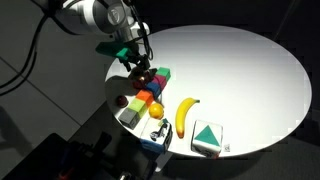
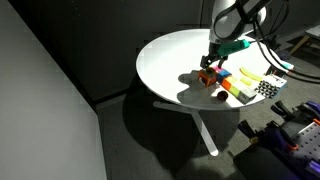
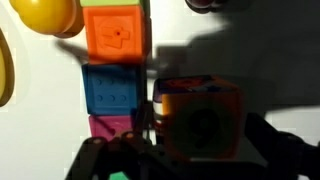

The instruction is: Pick up the block with the number six on it and put it on the block with the number four on it

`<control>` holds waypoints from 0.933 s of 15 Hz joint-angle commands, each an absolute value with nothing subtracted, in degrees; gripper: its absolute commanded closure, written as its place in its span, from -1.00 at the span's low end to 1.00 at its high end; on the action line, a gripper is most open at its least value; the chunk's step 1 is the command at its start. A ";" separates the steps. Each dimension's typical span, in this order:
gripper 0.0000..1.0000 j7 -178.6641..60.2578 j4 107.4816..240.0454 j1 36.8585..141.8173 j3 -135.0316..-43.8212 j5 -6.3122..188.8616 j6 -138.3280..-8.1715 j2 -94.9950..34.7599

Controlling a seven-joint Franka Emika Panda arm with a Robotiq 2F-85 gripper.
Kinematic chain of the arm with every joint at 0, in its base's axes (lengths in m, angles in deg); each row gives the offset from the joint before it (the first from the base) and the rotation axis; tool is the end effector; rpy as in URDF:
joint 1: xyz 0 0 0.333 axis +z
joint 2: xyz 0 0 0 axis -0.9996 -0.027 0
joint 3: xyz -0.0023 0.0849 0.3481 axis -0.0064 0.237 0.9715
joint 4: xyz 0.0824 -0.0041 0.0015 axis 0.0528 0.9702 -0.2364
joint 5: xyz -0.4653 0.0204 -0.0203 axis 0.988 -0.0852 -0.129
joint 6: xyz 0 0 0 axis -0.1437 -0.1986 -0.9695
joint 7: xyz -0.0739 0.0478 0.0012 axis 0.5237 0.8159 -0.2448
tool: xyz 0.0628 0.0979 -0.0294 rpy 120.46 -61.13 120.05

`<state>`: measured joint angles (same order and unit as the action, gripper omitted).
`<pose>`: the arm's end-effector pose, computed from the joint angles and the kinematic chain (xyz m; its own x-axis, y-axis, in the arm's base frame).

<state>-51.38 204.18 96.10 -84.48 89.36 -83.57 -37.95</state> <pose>0.6167 0.0940 0.1619 0.9979 -0.0528 -0.0374 -0.0524 -0.9986 0.0110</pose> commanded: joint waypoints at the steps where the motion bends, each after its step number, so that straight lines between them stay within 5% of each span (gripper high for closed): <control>1: -1.00 -49.51 203.05 97.36 -85.46 91.12 -83.39 -38.85; 14: -1.00 -47.52 203.14 99.53 -87.22 95.41 -82.87 -40.32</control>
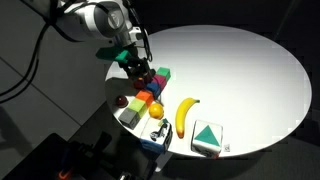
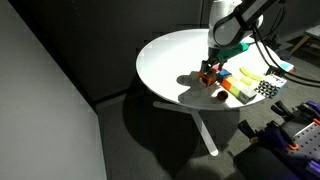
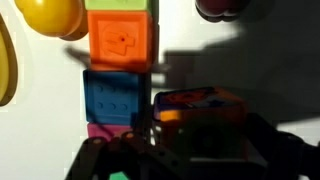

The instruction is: Pick up the block with the number six on it and put it on the block with the number four on it

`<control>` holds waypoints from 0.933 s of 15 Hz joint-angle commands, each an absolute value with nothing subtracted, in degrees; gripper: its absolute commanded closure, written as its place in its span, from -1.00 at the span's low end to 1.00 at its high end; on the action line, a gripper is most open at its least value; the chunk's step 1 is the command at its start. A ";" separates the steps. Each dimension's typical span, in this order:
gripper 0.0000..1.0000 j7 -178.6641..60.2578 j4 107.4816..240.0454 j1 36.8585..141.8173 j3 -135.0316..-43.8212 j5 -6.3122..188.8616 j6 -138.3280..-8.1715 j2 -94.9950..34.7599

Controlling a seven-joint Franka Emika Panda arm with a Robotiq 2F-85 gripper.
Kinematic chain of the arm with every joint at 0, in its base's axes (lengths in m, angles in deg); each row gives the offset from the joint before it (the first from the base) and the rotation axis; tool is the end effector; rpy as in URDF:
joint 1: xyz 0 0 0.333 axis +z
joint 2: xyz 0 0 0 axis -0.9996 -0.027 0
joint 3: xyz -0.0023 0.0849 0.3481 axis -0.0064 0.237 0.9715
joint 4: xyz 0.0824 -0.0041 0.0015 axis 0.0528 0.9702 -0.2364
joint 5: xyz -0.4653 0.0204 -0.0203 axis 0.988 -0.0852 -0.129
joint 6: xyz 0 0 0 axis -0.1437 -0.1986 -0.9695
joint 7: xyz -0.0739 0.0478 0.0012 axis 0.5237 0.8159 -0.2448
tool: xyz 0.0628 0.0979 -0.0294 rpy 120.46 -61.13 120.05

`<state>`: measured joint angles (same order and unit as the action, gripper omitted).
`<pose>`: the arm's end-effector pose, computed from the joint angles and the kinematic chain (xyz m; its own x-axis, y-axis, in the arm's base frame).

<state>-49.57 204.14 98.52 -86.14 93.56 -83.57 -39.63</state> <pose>0.6106 0.1011 0.1439 0.9985 -0.0088 -0.0547 -0.0051 -0.9977 0.0678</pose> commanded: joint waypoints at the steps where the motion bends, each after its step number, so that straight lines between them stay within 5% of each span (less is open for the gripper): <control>1: -1.00 -47.52 203.13 99.52 -87.25 95.31 -82.81 -40.39; 4: -1.00 -47.90 203.16 99.22 -87.18 94.70 -82.48 -40.51; 5: -0.50 -47.88 203.24 99.17 -87.22 94.59 -82.50 -40.55; 14: 0.66 -48.54 202.99 98.33 -86.60 93.01 -81.21 -39.36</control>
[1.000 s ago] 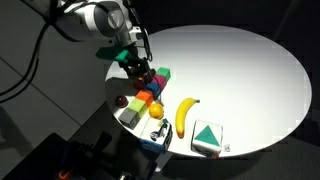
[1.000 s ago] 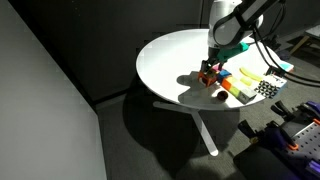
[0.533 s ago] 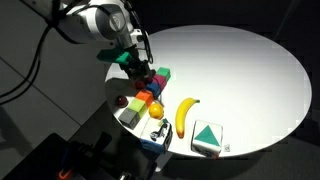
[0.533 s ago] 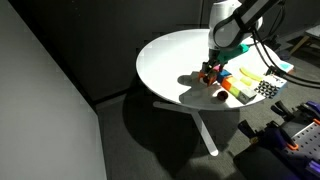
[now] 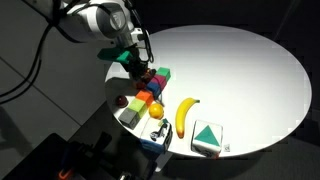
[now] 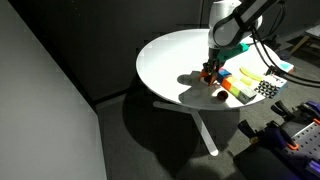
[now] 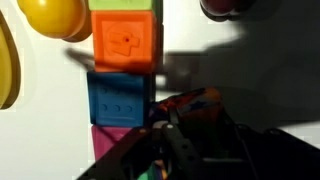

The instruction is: Pick up the block with the number six on it and put it on the block with the number four on it

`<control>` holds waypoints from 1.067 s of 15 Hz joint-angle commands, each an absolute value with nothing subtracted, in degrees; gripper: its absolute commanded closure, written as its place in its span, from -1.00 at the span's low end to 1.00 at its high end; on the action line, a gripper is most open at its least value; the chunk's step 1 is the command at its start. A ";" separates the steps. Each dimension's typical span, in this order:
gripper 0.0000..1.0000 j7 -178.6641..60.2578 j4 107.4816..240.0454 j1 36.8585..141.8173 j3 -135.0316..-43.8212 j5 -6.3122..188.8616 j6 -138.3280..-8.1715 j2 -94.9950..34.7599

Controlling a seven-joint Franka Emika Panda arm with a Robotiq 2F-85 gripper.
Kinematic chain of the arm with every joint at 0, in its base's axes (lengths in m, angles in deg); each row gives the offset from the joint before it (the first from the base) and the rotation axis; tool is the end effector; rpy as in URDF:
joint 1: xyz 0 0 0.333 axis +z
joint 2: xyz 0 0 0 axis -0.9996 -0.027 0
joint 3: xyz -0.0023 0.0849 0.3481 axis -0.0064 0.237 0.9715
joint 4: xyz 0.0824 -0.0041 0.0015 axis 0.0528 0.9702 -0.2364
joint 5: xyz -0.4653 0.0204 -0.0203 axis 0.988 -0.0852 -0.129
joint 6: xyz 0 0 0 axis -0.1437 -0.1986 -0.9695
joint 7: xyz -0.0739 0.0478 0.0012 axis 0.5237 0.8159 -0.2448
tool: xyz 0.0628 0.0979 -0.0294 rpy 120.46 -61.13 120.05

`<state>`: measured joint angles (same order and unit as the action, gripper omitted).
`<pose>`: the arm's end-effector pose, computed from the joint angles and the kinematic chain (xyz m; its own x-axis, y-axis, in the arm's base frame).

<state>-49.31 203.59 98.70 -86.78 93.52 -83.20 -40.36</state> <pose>0.6127 0.0961 0.1393 0.9978 -0.0215 -0.0627 -0.0168 -0.9970 0.0749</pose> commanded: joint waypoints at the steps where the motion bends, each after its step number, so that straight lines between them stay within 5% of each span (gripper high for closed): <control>1: 0.76 -48.69 203.03 98.23 -86.44 92.75 -80.91 -38.92; 16: 0.86 -41.75 201.07 98.28 -87.58 93.43 -74.34 -29.98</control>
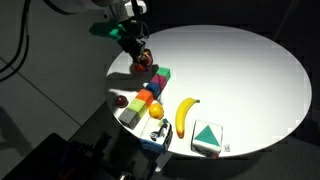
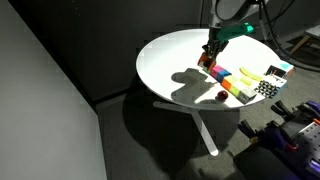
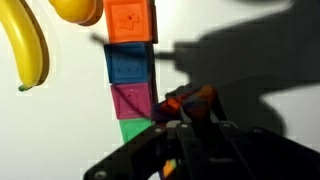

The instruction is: Pick up the block with the number six on it and put it on the block with the number four on it

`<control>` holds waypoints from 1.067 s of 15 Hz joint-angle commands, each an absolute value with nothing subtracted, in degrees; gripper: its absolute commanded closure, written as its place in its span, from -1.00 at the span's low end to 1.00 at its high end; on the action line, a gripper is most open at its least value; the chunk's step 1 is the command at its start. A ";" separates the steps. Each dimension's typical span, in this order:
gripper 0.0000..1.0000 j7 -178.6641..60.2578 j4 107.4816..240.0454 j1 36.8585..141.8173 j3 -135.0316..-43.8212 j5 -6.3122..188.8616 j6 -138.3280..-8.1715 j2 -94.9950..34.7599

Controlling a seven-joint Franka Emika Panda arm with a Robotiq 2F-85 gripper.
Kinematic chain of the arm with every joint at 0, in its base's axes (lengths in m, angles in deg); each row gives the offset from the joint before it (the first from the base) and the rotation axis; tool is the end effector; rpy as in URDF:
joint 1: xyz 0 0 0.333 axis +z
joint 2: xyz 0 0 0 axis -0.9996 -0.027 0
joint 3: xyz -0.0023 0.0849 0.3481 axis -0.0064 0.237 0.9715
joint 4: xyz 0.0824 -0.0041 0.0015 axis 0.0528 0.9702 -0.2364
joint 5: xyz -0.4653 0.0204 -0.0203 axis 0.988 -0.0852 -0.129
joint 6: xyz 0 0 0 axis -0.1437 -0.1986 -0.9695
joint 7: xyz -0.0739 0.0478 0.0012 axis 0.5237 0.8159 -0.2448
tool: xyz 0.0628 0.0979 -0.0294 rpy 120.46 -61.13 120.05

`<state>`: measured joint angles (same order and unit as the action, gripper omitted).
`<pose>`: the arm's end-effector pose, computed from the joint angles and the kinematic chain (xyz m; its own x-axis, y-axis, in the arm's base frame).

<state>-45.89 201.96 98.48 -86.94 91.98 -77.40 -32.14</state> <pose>0.6345 0.0947 0.2335 0.9935 -0.1136 0.0079 -0.1138 -0.9923 0.0497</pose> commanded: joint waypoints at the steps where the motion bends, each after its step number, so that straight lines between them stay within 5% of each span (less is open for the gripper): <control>1: 0.83 -40.43 200.87 98.27 -87.88 93.93 -73.76 -29.50; 16: 0.85 -35.42 195.41 91.74 -90.63 92.75 -63.20 -29.30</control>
<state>-35.80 197.30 93.35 -90.30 94.19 -66.03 -29.07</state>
